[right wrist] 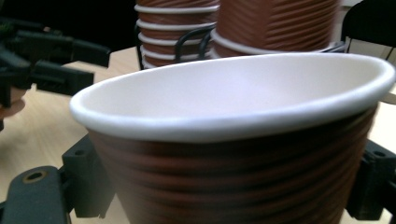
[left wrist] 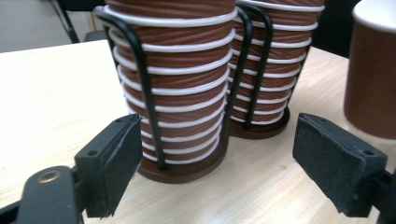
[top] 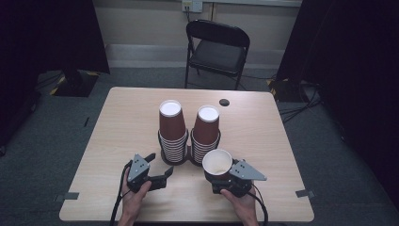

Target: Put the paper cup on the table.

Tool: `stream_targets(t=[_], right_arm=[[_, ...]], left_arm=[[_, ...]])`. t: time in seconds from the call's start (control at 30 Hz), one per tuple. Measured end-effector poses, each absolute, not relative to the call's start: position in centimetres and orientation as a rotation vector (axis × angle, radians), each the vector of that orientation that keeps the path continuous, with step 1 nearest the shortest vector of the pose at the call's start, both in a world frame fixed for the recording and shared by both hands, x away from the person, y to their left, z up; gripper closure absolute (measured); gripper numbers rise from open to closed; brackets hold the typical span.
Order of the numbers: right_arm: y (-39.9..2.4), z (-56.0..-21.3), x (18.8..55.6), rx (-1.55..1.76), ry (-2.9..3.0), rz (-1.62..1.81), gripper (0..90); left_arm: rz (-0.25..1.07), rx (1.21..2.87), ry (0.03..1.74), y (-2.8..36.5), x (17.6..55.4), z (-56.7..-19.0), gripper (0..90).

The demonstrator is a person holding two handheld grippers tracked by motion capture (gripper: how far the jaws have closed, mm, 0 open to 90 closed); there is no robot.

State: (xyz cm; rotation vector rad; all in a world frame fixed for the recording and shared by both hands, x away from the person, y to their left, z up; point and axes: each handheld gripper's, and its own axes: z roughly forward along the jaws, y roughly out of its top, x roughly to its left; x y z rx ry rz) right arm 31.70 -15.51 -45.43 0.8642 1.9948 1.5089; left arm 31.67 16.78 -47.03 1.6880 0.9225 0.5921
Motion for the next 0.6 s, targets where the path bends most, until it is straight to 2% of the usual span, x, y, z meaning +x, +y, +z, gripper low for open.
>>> stream_targets(t=[0.6], right_arm=[[-18.7, -44.0, 34.2, 0.97, 1.864, 1.514, 10.7]], left_arm=[[0.637, 1.615, 1.016, 17.7, 30.5, -49.5, 15.7]])
